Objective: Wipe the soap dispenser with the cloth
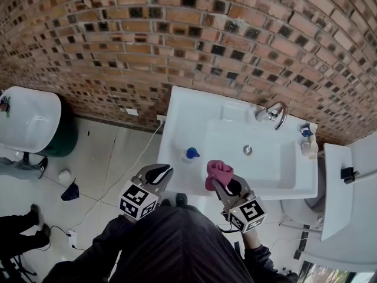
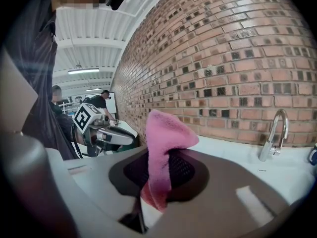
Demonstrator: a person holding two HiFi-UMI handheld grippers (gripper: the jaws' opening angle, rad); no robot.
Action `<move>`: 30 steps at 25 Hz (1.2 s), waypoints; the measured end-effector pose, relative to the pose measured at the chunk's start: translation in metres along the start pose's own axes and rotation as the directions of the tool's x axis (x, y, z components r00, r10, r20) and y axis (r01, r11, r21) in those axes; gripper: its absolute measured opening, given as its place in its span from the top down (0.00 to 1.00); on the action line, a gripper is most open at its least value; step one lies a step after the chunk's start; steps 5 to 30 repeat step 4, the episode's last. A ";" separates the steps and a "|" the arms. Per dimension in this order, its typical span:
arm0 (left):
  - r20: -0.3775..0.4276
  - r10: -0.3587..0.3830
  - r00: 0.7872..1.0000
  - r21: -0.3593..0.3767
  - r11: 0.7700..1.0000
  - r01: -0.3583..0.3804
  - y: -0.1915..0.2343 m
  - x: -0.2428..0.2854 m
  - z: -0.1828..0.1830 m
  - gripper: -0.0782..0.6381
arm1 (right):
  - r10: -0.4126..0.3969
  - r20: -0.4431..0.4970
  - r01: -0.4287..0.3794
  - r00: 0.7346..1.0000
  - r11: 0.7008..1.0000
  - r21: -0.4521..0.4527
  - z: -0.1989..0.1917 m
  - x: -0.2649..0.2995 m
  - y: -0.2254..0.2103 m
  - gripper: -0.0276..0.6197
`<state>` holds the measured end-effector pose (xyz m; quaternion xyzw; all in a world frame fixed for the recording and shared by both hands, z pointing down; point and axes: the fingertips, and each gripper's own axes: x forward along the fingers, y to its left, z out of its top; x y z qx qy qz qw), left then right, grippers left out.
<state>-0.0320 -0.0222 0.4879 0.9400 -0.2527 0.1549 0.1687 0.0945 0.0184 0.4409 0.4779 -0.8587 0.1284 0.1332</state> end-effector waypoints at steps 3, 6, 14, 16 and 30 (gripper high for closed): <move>-0.003 -0.004 1.000 0.001 1.000 0.004 -0.001 0.000 -0.001 0.86 | 0.001 -0.003 -0.001 1.000 1.000 0.003 -0.001 0.000 0.001 0.85; -0.004 -0.005 1.000 0.001 1.000 0.005 -0.002 0.000 -0.001 0.86 | 0.001 -0.004 -0.001 1.000 1.000 0.004 -0.001 0.001 0.001 0.85; -0.004 -0.005 1.000 0.001 1.000 0.005 -0.002 0.000 -0.001 0.86 | 0.001 -0.004 -0.001 1.000 1.000 0.004 -0.001 0.001 0.001 0.85; -0.004 -0.005 1.000 0.001 1.000 0.005 -0.002 0.000 -0.001 0.86 | 0.001 -0.004 -0.001 1.000 1.000 0.004 -0.001 0.001 0.001 0.85; -0.004 -0.005 1.000 0.001 1.000 0.005 -0.002 0.000 -0.001 0.86 | 0.001 -0.004 -0.001 1.000 1.000 0.004 -0.001 0.001 0.001 0.85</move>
